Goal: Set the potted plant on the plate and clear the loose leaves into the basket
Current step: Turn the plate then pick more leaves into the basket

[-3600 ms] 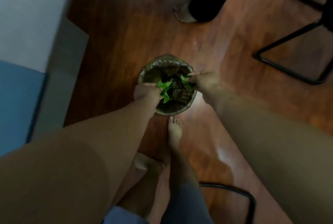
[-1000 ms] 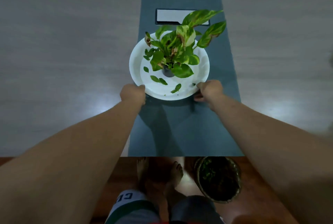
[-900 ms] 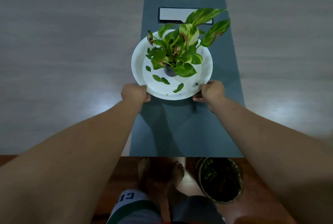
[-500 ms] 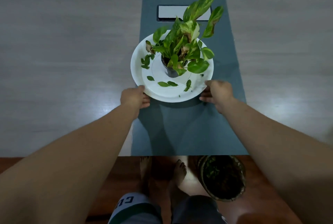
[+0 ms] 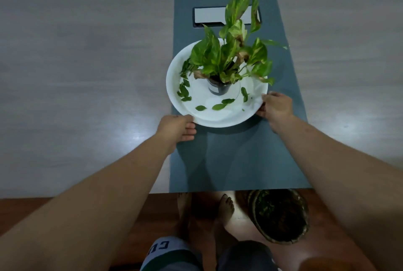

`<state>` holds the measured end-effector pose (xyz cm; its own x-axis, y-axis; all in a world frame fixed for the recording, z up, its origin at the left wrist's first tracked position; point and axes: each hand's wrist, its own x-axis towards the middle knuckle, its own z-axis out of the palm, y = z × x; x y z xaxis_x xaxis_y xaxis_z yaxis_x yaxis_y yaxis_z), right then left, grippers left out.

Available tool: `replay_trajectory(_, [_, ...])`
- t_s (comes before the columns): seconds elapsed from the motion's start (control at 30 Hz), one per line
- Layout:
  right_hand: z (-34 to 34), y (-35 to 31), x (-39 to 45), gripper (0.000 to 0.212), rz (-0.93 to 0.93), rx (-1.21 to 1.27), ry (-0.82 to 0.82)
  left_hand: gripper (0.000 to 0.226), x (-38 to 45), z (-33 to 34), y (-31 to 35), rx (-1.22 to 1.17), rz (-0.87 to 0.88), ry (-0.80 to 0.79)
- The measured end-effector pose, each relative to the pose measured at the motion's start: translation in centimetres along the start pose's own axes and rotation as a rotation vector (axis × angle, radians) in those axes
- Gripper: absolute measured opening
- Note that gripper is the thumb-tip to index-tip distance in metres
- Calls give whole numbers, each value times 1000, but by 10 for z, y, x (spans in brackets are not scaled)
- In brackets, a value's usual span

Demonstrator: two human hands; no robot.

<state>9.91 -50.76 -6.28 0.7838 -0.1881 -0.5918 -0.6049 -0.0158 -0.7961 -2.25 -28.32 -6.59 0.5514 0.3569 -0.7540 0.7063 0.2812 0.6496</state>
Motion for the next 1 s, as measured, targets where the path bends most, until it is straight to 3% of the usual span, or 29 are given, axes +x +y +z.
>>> replay_trajectory(0.07, [-6, -9, 6, 8, 25, 12, -15, 24, 4, 2, -2, -26, 17, 17])
replay_trajectory(0.13, [-9, -10, 6, 18, 78, -69, -74, 24, 15, -3, 4, -120, 57, 87])
replay_trajectory(0.27, [-1, 4, -11, 10, 186, -214, -169, 14, 31, -15, 28, -215, 126, 204])
replay_trajectory(0.33, [6, 10, -14, 3, 167, -174, -128, 7, 32, -17, 34, -179, 142, 223])
replay_trajectory(0.5, [9, 4, -6, 17, 29, -126, -38, 2, 24, -18, 23, -119, 122, 152])
replay_trajectory(0.67, [6, -20, 11, 14, -18, -123, 64, 17, 8, -11, -1, -60, 83, 69])
replay_trajectory(0.77, [5, -18, 8, 9, 12, -122, 37, 22, 14, -13, 4, -134, 110, 122])
replay_trajectory(0.87, [8, -2, -5, 18, 10, -178, 8, 25, 26, -18, 25, -243, 145, 189])
replay_trajectory(1.0, [13, 6, -10, 24, -59, -203, 43, 14, 31, -22, 37, -65, 139, 239])
